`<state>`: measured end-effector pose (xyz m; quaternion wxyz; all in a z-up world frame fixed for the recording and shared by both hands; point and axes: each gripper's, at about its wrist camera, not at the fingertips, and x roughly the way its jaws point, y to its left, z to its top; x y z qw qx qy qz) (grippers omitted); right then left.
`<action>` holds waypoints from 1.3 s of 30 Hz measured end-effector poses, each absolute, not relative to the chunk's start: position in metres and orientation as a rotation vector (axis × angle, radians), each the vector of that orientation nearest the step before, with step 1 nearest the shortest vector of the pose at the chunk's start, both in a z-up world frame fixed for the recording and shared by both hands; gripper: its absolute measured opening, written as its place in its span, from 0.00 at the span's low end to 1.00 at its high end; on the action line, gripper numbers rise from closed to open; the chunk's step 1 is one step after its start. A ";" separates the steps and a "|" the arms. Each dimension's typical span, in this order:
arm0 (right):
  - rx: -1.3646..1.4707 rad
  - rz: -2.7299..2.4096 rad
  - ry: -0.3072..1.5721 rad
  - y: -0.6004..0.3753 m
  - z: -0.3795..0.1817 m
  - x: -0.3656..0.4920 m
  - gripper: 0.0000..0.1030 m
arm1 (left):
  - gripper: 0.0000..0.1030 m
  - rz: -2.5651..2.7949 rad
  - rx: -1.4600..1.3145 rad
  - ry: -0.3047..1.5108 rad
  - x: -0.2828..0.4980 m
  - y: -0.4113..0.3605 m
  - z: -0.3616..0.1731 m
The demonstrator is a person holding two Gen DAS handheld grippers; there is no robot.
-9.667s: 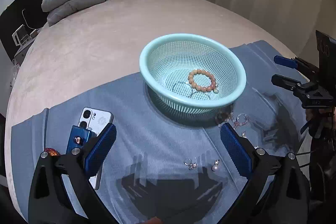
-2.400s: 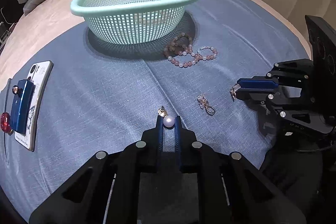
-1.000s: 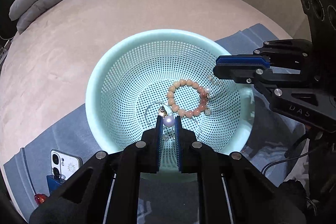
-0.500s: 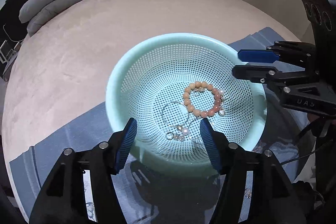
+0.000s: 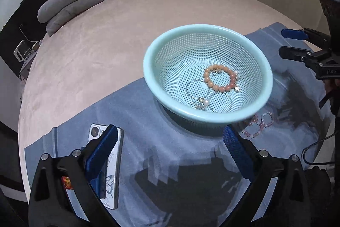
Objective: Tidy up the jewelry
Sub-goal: 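Open both tools to drop the earrings into the basket, then grasp the pink bead bracelet with the right tool while the left tool grasps the silver charm, then lift the pink bracelet with the right tool while the left tool carries the charm over the basket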
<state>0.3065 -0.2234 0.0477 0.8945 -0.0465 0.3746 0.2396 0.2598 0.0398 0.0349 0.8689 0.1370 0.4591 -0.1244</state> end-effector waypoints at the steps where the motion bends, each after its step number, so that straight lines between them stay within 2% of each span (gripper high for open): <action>1: -0.103 0.505 0.784 -0.225 0.046 0.304 0.82 | 0.94 -0.273 0.294 0.958 0.254 0.037 0.034; 10: -0.157 0.609 0.854 -0.217 0.006 0.266 0.82 | 0.94 -0.390 0.481 0.955 0.197 -0.014 -0.004; 15: -0.208 0.658 0.859 -0.198 -0.013 0.250 0.81 | 0.94 -0.511 0.599 0.895 0.171 -0.044 -0.021; 18: -0.234 0.676 0.862 -0.190 -0.021 0.245 0.78 | 0.92 -0.583 0.646 0.863 0.162 -0.056 -0.028; 20: -0.226 0.695 0.874 -0.187 -0.026 0.245 0.76 | 0.81 -0.619 0.647 0.869 0.162 -0.062 -0.034; 21: -0.224 0.702 0.880 -0.185 -0.028 0.246 0.72 | 0.78 -0.637 0.632 0.882 0.164 -0.063 -0.037; 23: -0.230 0.705 0.899 -0.183 -0.035 0.248 0.64 | 0.58 -0.663 0.603 0.916 0.169 -0.065 -0.045; 24: -0.236 0.697 0.915 -0.181 -0.039 0.250 0.56 | 0.53 -0.672 0.590 0.940 0.172 -0.066 -0.051; 25: -0.244 0.686 0.938 -0.179 -0.045 0.252 0.43 | 0.50 -0.681 0.561 0.958 0.174 -0.066 -0.055; 26: -0.256 0.668 0.935 -0.178 -0.048 0.252 0.40 | 0.47 -0.686 0.526 0.958 0.176 -0.063 -0.056; 27: -0.257 0.663 0.927 -0.178 -0.049 0.251 0.32 | 0.43 -0.698 0.489 0.964 0.177 -0.060 -0.056; 28: -0.247 0.661 0.934 -0.178 -0.050 0.252 0.17 | 0.38 -0.695 0.466 0.970 0.178 -0.059 -0.057; 29: -0.236 0.654 0.939 -0.178 -0.050 0.253 0.12 | 0.32 -0.690 0.445 0.974 0.178 -0.057 -0.057; 31: -0.241 0.653 0.945 -0.178 -0.050 0.251 0.09 | 0.23 -0.662 0.406 1.000 0.178 -0.056 -0.058; 37: -0.139 0.681 1.004 -0.187 -0.045 0.243 0.08 | 0.20 -0.593 0.376 1.026 0.175 -0.064 -0.055; 39: -0.036 0.720 1.031 -0.194 -0.040 0.239 0.03 | 0.20 -0.602 0.362 1.049 0.175 -0.066 -0.052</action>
